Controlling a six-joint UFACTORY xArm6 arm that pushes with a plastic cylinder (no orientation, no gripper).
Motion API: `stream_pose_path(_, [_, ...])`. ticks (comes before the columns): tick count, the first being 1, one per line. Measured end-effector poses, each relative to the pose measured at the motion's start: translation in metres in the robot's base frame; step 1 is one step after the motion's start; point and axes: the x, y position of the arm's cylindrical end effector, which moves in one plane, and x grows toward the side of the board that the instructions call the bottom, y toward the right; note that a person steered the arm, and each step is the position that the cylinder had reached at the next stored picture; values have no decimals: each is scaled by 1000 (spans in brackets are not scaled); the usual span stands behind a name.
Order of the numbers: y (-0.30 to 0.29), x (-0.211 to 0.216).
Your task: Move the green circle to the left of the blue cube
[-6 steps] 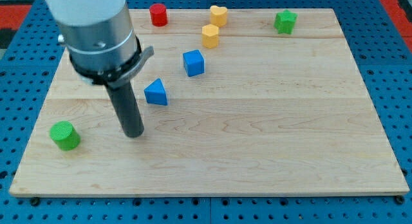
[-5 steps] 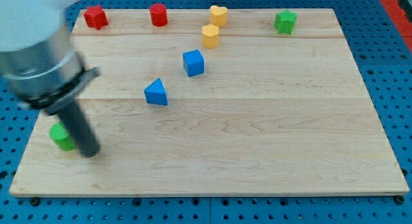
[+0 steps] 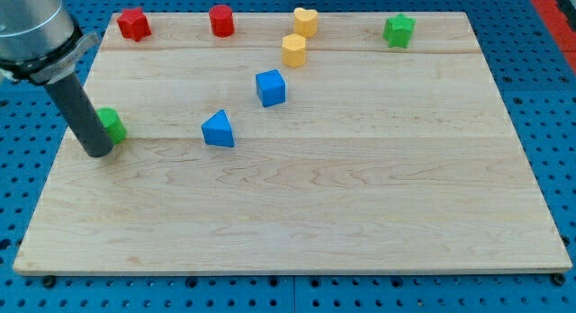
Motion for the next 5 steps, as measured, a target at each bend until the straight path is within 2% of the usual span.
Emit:
stream_pose_path(1, [-51, 8])
stream_pose_path(3, [-2, -2])
stream_pose_path(4, [20, -21])
stream_pose_path(5, [12, -31])
